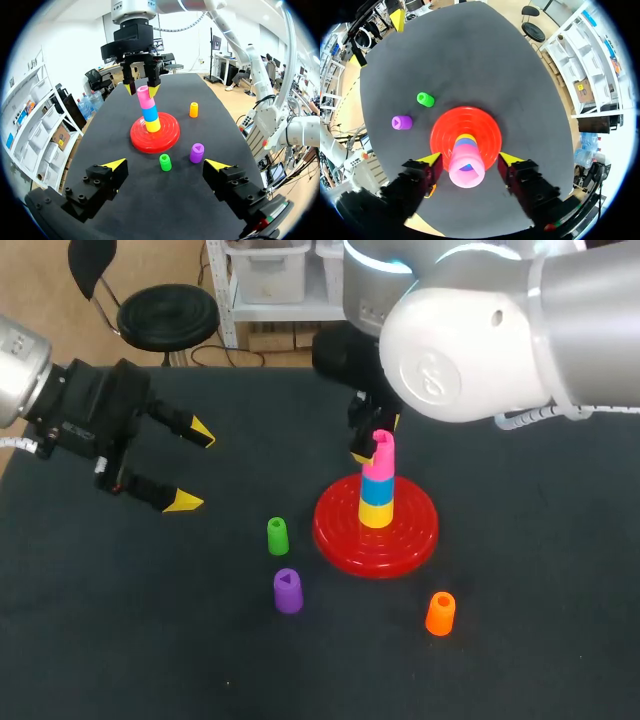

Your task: Pick up and stack the cylinders on the red base in this order: pink,purple,orange,green

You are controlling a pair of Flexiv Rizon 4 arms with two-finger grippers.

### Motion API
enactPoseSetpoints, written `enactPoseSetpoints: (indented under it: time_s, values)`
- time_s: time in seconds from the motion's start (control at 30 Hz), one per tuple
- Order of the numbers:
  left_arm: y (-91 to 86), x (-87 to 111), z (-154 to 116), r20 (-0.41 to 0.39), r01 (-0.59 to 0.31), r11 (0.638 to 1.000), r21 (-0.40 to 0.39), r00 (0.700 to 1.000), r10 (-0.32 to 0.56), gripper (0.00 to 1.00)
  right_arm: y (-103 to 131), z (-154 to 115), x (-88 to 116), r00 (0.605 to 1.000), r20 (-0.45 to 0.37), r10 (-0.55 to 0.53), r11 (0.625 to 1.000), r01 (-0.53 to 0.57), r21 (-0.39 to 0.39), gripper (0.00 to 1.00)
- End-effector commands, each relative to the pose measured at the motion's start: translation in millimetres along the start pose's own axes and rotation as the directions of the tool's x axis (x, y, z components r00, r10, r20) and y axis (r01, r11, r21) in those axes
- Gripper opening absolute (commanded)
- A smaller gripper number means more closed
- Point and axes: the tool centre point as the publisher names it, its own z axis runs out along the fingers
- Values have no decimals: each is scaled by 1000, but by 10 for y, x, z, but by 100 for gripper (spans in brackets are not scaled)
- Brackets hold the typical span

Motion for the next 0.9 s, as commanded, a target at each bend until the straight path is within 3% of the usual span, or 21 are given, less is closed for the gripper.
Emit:
enactPoseSetpoints:
  time_s: [0.03, 0.33, 0.6, 0.9]
  values:
    - [1, 12, 4, 3, -2, 1000, -1, 1000, 2, 100, 20, -61, 65, 1000, 23, 6, 1000, -6, 19, 100]
    - [1, 12, 4, 3, -2, 1000, -1, 1000, 2, 100, -159, -343, 158, 994, 91, 58, 991, -68, 113, 100]
    - [1, 12, 4, 3, -2, 1000, -1, 1000, 2, 100, -328, -701, 433, 986, 132, 101, 970, -127, 206, 100]
    - [1, 12, 4, 3, -2, 1000, -1, 1000, 2, 100, -138, -590, 814, 983, 136, 125, 971, -149, 186, 100]
